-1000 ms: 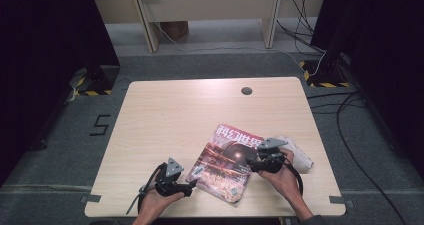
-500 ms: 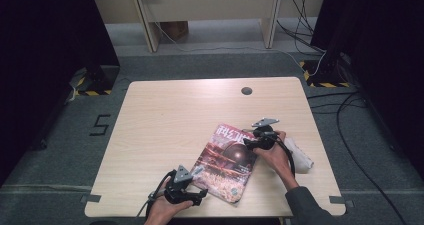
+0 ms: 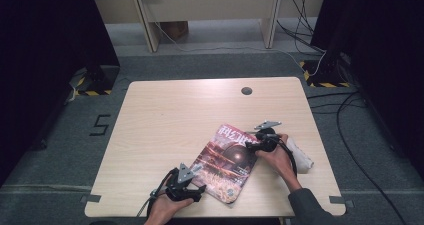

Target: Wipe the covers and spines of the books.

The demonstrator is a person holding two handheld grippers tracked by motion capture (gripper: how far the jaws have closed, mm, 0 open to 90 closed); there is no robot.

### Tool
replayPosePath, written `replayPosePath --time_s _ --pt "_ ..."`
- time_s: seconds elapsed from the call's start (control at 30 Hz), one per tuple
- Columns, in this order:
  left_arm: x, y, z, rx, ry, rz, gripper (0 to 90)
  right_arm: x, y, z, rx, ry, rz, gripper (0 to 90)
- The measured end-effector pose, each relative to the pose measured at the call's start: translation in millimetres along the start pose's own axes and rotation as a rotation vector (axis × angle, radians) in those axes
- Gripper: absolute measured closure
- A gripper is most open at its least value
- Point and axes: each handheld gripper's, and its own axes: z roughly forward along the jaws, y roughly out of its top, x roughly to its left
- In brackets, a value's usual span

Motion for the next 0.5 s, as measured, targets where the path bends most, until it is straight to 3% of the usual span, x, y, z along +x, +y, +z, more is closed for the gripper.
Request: replayPosePath --time_s 0.07,0.23,0.5 --pt "3.6 1.0 0.6 0.000 0.021 -0.010 32.3 1.2 -4.7 -4.7 0.006 0.004 -0.003 35.0" --pt "16.5 4.3 1.6 0.012 0.019 -0.011 33.9 4.4 -16.2 -16.4 0.021 0.027 -0.019 34.9" --pt "32.6 7.7 4.3 0.020 0.036 -0.029 31.5 14.0 -32.8 -32.7 0.041 0.020 -0.022 33.3"
